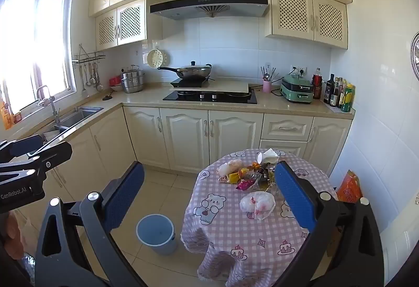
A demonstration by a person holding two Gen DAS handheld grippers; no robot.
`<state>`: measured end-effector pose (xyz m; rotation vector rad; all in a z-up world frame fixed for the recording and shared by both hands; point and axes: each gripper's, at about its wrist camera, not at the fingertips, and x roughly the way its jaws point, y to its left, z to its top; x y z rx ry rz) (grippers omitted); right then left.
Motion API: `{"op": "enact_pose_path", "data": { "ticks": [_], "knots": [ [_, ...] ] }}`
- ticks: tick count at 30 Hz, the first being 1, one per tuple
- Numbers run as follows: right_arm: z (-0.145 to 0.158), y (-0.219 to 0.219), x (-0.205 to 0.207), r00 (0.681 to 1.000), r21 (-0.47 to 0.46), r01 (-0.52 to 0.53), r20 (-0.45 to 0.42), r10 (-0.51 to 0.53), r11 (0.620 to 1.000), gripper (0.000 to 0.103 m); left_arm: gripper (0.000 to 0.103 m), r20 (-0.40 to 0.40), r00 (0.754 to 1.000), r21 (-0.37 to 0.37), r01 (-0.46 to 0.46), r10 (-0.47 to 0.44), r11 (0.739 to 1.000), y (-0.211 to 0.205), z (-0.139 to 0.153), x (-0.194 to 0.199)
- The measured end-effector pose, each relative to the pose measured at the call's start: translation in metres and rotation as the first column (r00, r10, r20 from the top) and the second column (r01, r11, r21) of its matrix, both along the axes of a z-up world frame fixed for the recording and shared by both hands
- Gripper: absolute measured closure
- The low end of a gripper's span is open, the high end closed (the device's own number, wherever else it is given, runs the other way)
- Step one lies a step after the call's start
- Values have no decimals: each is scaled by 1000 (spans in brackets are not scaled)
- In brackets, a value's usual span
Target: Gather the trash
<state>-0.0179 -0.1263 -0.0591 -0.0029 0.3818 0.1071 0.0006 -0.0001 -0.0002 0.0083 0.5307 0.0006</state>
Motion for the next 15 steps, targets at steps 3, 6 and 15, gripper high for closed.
{"op": "enact_pose_path", "data": {
  "ticks": [3,6,15],
  "knots": [
    [0,0,1,1000,-4,1,-4,-1,1000,7,20,16,1000,-4,1,-1,1000,1,1,-2],
    [1,1,1,1000,-8,2,-6,-2,1000,7,20,15,1000,-6,1,-1,1000,1,1,-3],
    [-6,4,-1,1000,-5,1,-9,-1,1000,7,20,7,1000,-5,4,-4,1000,-2,-6,5]
  ]
}}
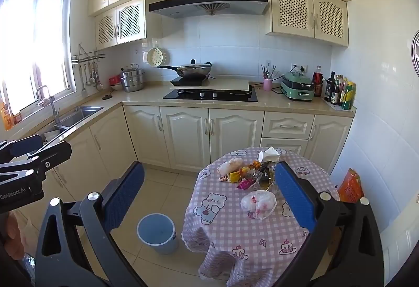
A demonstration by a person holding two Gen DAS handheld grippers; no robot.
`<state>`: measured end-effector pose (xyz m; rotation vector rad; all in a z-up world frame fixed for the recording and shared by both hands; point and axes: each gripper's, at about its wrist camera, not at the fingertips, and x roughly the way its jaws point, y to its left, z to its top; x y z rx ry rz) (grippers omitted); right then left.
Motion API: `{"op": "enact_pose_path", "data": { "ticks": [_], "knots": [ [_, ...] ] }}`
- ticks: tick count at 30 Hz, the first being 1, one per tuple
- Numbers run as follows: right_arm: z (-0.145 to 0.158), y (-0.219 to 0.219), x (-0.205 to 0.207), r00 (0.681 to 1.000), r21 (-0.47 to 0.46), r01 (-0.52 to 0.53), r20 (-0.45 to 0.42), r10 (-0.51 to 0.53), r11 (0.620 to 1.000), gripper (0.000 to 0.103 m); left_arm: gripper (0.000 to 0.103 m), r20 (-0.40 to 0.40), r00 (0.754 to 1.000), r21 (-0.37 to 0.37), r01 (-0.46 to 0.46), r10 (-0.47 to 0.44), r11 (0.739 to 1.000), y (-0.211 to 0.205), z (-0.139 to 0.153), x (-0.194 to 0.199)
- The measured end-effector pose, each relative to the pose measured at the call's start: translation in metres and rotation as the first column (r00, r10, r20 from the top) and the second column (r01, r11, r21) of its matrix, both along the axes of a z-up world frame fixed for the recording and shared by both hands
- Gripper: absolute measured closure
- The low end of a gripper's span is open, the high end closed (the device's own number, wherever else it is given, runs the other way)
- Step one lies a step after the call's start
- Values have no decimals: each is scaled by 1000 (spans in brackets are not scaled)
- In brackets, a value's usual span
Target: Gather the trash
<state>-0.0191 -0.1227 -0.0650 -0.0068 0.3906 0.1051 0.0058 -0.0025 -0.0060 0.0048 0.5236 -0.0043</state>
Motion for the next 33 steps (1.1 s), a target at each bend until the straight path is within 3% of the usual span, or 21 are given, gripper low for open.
{"op": "enact_pose_path", "data": {
  "ticks": [33],
  "knots": [
    [-8,-1,19,1000,15,-16,-17,16,1000,7,20,-10,1000,11,-6,6,1000,6,-15,4]
  ]
}}
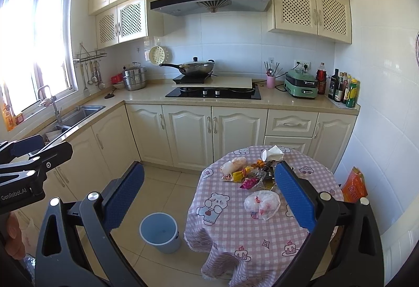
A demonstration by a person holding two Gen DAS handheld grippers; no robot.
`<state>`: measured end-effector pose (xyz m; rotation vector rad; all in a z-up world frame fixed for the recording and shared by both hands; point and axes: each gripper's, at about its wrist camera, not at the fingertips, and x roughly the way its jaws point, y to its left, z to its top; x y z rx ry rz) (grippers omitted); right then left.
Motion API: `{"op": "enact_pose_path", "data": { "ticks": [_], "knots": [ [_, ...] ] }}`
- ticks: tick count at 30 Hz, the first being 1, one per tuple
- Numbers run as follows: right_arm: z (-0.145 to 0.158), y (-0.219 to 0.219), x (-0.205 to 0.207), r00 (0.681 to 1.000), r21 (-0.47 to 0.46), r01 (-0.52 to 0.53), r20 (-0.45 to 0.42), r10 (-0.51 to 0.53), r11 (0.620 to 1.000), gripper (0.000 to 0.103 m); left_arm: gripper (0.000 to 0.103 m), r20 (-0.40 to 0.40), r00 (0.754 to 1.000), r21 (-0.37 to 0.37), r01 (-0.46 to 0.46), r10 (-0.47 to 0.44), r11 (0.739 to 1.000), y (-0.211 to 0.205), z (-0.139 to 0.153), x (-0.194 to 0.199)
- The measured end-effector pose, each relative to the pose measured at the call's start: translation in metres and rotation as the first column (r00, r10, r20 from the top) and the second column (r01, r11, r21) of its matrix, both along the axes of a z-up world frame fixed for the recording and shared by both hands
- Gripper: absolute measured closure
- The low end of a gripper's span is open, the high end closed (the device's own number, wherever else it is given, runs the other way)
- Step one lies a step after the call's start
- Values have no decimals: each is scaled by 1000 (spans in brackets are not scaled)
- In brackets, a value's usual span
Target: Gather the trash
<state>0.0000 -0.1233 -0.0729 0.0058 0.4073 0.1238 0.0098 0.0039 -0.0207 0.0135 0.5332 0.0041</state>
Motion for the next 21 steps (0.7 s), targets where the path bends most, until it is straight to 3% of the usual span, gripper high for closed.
{"op": "enact_pose_path", "data": {
  "ticks": [2,21],
  "knots": [
    [0,0,0,1000,0,-1,1,1,1000,7,20,0,1000,0,2,-2,1000,-1,13,-1],
    [-2,-2,0,1000,9,-10,-14,10,1000,7,20,-17,1000,7,8,-7,1000,-7,13,7]
  ]
}}
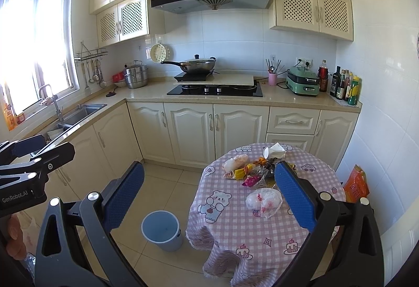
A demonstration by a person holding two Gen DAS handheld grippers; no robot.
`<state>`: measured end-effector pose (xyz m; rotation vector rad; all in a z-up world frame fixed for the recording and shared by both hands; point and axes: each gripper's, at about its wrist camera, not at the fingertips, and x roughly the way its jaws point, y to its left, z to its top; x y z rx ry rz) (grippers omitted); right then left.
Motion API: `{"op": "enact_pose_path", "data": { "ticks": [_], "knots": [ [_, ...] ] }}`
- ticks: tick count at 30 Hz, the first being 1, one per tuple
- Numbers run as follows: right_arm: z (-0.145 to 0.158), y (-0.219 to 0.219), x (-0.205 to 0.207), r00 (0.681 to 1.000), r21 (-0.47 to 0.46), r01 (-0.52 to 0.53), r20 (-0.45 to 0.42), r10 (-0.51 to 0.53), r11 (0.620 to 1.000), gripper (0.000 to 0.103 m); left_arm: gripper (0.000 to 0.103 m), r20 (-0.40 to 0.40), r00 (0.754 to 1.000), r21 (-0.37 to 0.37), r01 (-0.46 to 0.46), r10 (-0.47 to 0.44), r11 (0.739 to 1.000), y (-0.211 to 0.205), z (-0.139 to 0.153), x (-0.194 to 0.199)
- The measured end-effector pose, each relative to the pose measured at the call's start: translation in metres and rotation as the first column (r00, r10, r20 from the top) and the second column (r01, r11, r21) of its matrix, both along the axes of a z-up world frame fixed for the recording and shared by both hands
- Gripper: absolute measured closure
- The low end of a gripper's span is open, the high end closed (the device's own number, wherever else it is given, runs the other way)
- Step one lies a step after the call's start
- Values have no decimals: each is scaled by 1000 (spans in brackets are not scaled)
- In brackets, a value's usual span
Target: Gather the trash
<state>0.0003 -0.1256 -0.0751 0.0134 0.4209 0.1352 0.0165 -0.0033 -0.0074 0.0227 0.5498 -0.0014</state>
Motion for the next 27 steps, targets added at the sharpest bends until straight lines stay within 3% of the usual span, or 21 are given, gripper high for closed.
{"op": "enact_pose_path", "data": {
  "ticks": [27],
  "knots": [
    [4,9,10,1000,0,-4,-21,4,1000,7,20,-21,1000,-14,4,-4,1000,11,-8,9]
  ]
}}
